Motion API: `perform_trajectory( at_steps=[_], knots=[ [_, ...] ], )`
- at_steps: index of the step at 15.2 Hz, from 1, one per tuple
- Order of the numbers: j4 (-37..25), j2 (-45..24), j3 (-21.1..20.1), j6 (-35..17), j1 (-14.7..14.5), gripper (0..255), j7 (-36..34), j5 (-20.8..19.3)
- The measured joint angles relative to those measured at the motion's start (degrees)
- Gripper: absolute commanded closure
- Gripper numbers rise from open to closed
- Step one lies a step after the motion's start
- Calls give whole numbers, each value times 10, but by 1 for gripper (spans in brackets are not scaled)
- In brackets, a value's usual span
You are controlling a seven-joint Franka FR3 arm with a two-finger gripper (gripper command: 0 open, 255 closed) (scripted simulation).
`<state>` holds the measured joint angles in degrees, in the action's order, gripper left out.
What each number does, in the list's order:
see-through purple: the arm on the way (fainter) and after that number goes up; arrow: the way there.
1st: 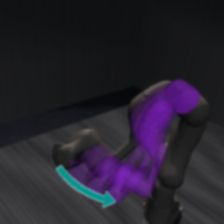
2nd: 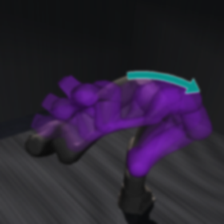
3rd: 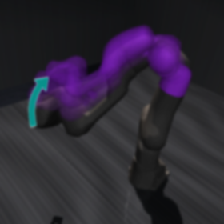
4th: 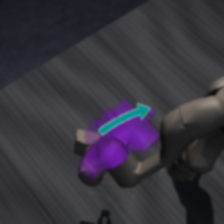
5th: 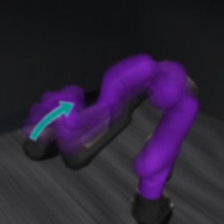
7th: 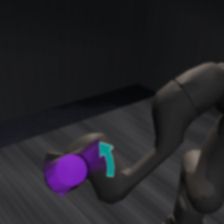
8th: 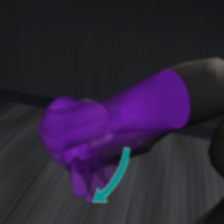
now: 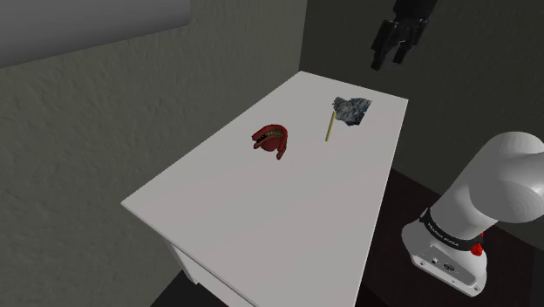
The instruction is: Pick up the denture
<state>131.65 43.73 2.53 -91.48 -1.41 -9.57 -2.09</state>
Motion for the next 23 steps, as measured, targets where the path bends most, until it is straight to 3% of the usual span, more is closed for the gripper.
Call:
perform_trajectory(
  at_steps=[3,14,23],
  knots=[
    [11,-13,0,-24,0,0,-2,1],
    [59,-172,-6,-237,-6,0,-25,12],
    [16,-353,-8,-382,-11,0,-36,22]
  ],
)
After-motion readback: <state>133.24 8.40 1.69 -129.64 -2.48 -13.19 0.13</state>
